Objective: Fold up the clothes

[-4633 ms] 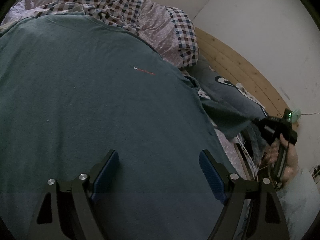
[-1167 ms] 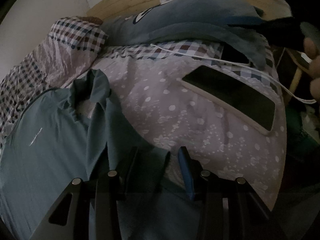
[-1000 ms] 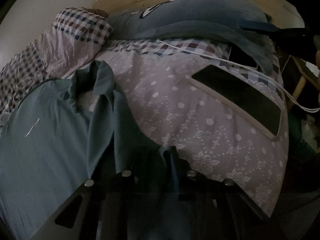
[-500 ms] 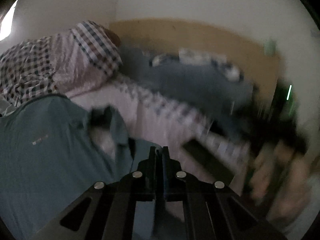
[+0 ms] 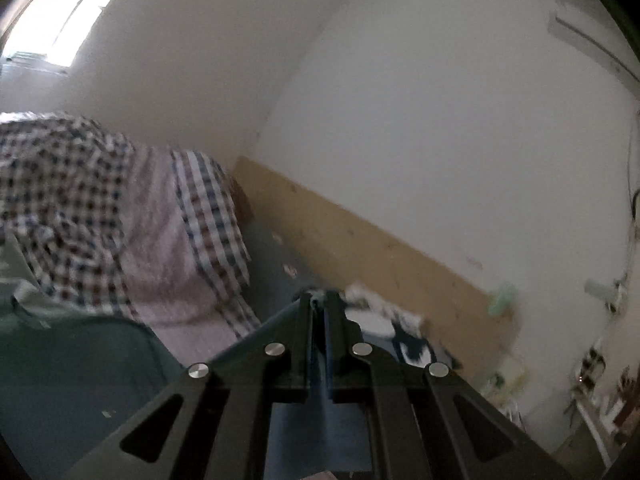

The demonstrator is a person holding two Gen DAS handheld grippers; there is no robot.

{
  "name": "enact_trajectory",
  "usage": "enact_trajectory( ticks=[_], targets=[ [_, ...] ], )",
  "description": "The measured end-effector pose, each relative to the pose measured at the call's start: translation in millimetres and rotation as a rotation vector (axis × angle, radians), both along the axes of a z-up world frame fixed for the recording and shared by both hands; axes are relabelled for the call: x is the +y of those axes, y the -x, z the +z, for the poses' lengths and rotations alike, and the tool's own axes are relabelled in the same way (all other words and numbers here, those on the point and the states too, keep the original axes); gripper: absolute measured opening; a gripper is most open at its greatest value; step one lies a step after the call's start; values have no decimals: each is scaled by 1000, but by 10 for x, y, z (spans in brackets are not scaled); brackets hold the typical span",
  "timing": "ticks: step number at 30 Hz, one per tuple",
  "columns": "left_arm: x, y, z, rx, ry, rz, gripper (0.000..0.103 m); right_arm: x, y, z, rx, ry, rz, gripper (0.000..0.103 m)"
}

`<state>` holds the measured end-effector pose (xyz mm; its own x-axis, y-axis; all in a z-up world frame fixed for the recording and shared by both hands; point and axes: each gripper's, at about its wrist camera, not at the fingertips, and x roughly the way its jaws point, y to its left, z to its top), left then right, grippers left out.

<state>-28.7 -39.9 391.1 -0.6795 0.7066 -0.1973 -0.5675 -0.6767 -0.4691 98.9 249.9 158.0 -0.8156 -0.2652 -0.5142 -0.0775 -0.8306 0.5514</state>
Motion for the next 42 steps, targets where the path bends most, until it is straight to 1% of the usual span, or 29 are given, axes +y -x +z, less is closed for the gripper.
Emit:
enact_trajectory(
  ticks=[4,9,11,14,16,20,23,25,26,28,29,30,32,34,36,39,40,42],
  targets=[
    [-512,219,97,-15,-33,94,3,-293,223,-3,-8,-97,116,59],
    [-999,310,22,-35,-94,118,3,-578,573,12,14,-181,256,59],
    [-1200,322,-27,-36,-123,128,3,-682,733,-2,14,-229,307,59],
    [-1470,384,-141,-71,-167,152,3,-851,1006,-45,7,-309,378,59],
    [-1586,418,-215,-82,-176,161,3,-956,1182,-78,10,-347,417,59],
    [-1774,420,-311,-104,-192,164,3,-1172,1457,-177,-13,-396,489,59],
    [-1853,430,-419,-134,-213,170,3,-1385,1576,-290,-22,-442,521,59],
    [-1898,428,-498,-158,-231,173,3,-1543,1645,-404,-47,-485,553,58],
    [-1921,423,-539,-170,-241,172,3,-1600,1686,-463,-62,-502,559,56],
    [-1991,383,-616,-187,-256,179,3,-1665,1760,-571,-95,-542,549,47],
    [-2042,349,-653,-194,-267,185,3,-1674,1793,-619,-113,-563,537,18],
    [-2097,322,-691,-202,-279,197,3,-1653,1814,-656,-128,-580,518,0],
    [-2255,277,-809,-229,-310,222,3,-1556,1813,-656,-131,-595,469,0],
    [-2432,235,-959,-254,-314,266,3,-1399,1774,-590,-111,-582,416,0],
    [-2578,231,-1114,-283,-323,306,3,-1253,1716,-512,-83,-552,387,0],
    [-2837,258,-1492,-371,-335,393,3,-1135,1681,-476,-72,-515,359,1],
    [-2914,281,-1639,-404,-326,421,3,-1091,1683,-477,-75,-494,349,1],
    [-3022,337,-1912,-469,-274,473,3,-970,1736,-553,-115,-426,314,3]
  ],
)
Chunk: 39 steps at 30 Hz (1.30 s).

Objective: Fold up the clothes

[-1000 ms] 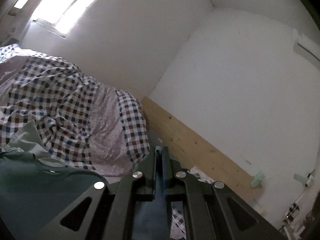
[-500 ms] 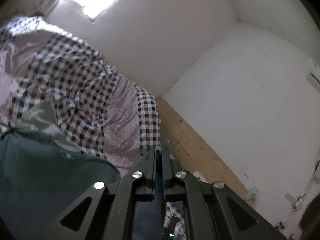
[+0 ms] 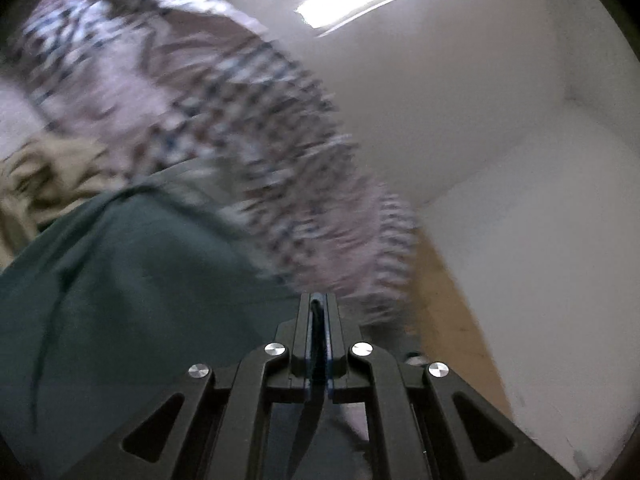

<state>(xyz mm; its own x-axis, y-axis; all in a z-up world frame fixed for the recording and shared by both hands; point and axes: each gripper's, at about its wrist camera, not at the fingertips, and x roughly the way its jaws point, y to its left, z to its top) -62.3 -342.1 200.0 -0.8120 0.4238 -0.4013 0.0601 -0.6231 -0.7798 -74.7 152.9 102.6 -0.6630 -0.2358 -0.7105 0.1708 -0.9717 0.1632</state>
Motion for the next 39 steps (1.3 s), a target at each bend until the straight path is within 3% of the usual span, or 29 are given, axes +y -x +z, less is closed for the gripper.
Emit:
enact_trajectory(
  ticks=[4,5,8,9,10,13,15,17,20,23,28,30,34,36,39],
  targets=[
    [-146,90,-527,-142,166,23,5,84,48,-133,-39,46,-26,8],
    [-199,50,-594,-147,184,34,12,82,59,-149,-39,47,-25,8],
    [-322,-126,-663,-129,212,79,62,58,73,-179,-37,39,-21,8],
    [-362,-205,-672,-119,225,98,71,47,70,-191,-40,36,-20,8],
    [-394,-273,-684,-116,240,109,72,36,67,-202,-42,32,-18,8],
    [-397,-428,-692,-121,291,90,72,17,55,-210,-41,20,-17,9],
    [-243,-542,-640,-98,375,31,72,21,48,-214,-40,20,-17,9],
    [28,-655,-548,-72,524,-45,72,27,46,-220,-39,22,-17,9],
    [611,-851,-514,-14,897,-172,72,26,48,-228,-41,25,-17,10],
    [963,-946,-650,3,1157,-263,71,19,54,-231,-44,26,-16,10],
    [1143,-819,-958,-40,1441,-325,59,26,58,-240,-47,32,-15,10],
    [1164,-777,-1078,-64,1527,-343,50,30,57,-241,-48,34,-15,10],
    [1210,-726,-1327,-86,1693,-393,43,37,65,-244,-50,41,-15,10],
    [1221,-679,-1419,-88,1732,-404,20,37,71,-246,-52,43,-16,10],
    [1211,-630,-1493,-94,1744,-405,4,35,71,-245,-53,44,-16,10]
  ],
)
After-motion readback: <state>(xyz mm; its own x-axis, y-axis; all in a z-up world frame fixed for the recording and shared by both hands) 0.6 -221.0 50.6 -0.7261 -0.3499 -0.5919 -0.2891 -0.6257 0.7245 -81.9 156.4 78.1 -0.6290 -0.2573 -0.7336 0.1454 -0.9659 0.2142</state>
